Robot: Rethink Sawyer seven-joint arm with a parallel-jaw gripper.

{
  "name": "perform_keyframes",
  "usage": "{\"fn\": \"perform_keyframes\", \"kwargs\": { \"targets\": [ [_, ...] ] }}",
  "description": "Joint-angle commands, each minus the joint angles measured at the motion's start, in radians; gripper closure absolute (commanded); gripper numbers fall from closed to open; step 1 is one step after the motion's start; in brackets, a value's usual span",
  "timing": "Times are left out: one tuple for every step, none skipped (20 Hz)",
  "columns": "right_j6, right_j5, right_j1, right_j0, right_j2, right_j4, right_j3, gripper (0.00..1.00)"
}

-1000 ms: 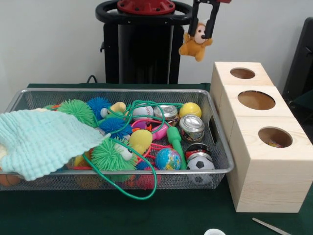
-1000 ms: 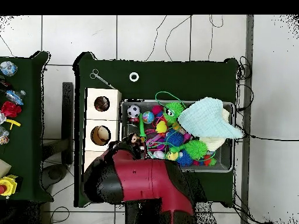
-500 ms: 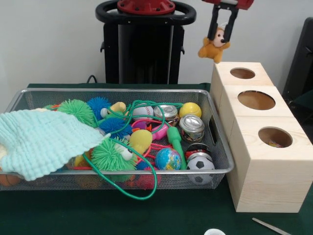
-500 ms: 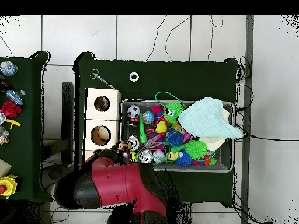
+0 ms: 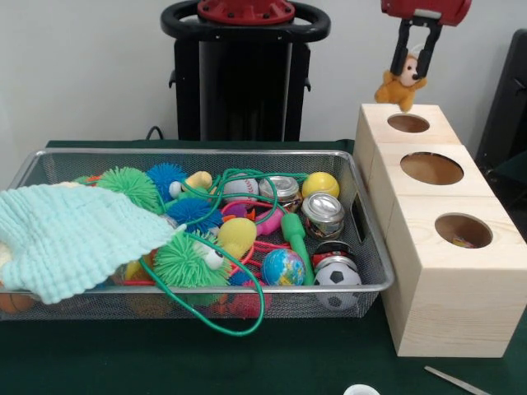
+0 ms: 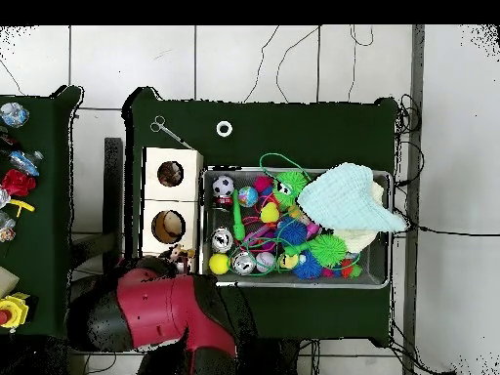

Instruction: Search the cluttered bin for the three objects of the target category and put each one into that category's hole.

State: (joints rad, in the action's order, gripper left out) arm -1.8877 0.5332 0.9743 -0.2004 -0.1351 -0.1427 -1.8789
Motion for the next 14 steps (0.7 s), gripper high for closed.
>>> {"fn": "perform_keyframes", "kwargs": {
  "targets": [
    [-0.294,-0.042,-0.116,0.000,-0.033,0.070,0.049,1.00],
    [-0.294,-0.051,-0.125,-0.003,-0.039,0.072,0.052,1.00],
    [-0.291,-0.058,-0.131,-0.005,-0.041,0.074,0.052,1.00],
    [-0.289,-0.065,-0.136,-0.006,-0.044,0.077,0.052,1.00],
    [-0.285,-0.068,-0.141,-0.006,-0.046,0.081,0.053,1.00],
    [-0.284,-0.071,-0.146,-0.004,-0.046,0.086,0.050,1.00],
    [-0.291,-0.080,-0.150,-0.008,-0.050,0.092,0.043,1.00],
    [-0.299,-0.090,-0.158,-0.009,-0.053,0.100,0.040,1.00],
    [-0.305,-0.101,-0.166,-0.013,-0.055,0.105,0.038,1.00],
    [-0.307,-0.105,-0.175,-0.015,-0.056,0.111,0.039,1.00],
    [-0.310,-0.109,-0.183,-0.018,-0.057,0.118,0.041,1.00],
    [-0.316,-0.113,-0.190,-0.023,-0.059,0.126,0.043,1.00],
    [-0.320,-0.112,-0.195,-0.028,-0.060,0.135,0.045,1.00],
    [-0.323,-0.111,-0.200,-0.032,-0.062,0.143,0.049,1.00]
  ]
}}
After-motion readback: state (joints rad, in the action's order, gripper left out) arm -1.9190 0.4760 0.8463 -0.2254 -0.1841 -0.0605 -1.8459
